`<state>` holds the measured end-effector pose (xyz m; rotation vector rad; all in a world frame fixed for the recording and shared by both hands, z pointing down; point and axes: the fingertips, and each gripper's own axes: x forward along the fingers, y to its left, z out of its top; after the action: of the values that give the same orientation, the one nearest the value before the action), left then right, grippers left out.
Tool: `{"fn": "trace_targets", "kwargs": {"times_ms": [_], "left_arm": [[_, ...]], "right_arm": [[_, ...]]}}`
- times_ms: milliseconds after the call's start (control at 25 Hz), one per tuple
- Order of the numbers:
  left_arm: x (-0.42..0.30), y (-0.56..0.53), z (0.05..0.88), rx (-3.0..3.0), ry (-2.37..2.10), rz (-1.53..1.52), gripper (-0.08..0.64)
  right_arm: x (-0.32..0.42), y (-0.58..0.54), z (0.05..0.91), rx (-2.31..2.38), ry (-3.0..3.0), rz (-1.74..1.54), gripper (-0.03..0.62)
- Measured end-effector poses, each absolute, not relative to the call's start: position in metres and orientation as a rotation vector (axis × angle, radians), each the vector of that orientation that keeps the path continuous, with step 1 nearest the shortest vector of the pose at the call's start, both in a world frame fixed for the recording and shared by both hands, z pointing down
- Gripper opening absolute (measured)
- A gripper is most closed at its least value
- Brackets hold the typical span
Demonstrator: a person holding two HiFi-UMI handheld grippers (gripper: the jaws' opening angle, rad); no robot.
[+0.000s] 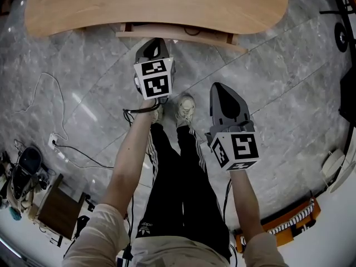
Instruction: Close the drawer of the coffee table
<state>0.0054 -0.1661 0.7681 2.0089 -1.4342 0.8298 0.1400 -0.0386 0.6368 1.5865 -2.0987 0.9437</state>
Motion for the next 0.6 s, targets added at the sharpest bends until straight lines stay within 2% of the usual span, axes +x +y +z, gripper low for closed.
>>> {"fn": "trace_targets", "kwargs": {"times_ms": [360, 600], "left_arm": [[0.008, -0.165, 0.766, 2.047, -1.419, 0.77, 0.009], [0.012, -0.173, 0.766, 2.293, -1.417, 0.65, 0.009]], "right_arm": [[0.137, -0.051, 0.63, 1.575, -2.145, 0.941, 0.006], [0.126, -0.063, 0.632, 1.548, -2.198, 0.939, 0.006]]}}
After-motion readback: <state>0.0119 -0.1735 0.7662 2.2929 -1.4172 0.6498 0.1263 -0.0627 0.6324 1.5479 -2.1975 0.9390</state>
